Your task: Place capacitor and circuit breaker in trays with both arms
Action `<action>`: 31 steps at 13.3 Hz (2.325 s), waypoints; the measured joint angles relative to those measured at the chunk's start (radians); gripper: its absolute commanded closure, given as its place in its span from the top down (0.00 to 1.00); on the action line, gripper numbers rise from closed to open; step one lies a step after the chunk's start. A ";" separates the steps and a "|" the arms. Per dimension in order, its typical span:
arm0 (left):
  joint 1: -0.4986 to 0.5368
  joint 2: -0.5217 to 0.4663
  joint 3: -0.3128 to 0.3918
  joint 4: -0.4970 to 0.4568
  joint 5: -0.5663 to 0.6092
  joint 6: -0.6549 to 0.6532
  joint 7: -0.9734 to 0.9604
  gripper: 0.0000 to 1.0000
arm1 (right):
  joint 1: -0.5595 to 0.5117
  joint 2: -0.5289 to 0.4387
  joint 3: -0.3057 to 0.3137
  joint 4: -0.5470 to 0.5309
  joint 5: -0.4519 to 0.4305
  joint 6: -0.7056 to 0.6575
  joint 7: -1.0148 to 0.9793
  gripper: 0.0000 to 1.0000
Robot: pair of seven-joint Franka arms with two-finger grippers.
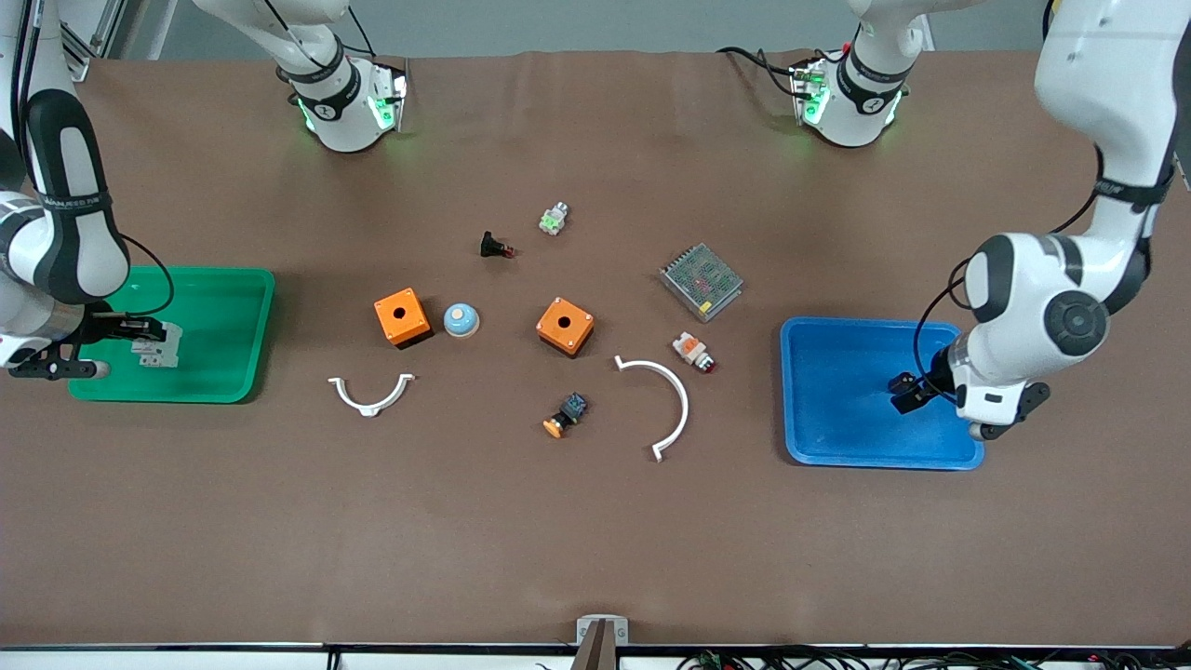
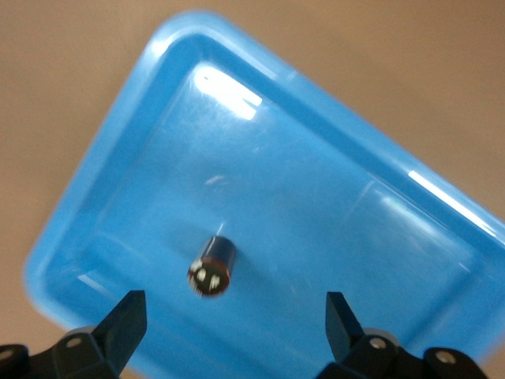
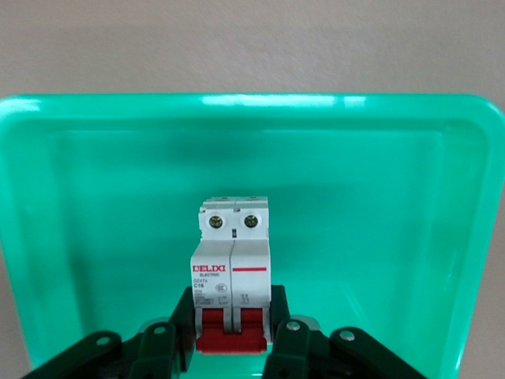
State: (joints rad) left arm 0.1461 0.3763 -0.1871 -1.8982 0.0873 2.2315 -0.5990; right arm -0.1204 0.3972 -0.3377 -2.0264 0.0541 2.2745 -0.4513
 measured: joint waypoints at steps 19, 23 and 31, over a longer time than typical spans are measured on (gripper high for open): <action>0.004 -0.321 -0.008 0.457 -0.026 -0.731 0.508 1.00 | 0.087 -0.329 0.019 0.125 0.000 -0.453 0.124 0.99; -0.098 -0.384 0.064 0.369 -0.056 -0.742 0.506 1.00 | 0.151 -0.401 0.027 0.123 -0.002 -0.510 0.194 0.99; -0.158 -0.522 0.103 0.201 -0.056 -0.695 0.500 1.00 | 0.166 -0.414 0.033 0.212 -0.030 -0.608 0.207 1.00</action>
State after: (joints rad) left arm -0.0115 -0.1455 -0.0842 -1.6973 0.0314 1.5361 -0.0988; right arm 0.0453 -0.0171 -0.3052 -1.8139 0.0238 1.6667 -0.2438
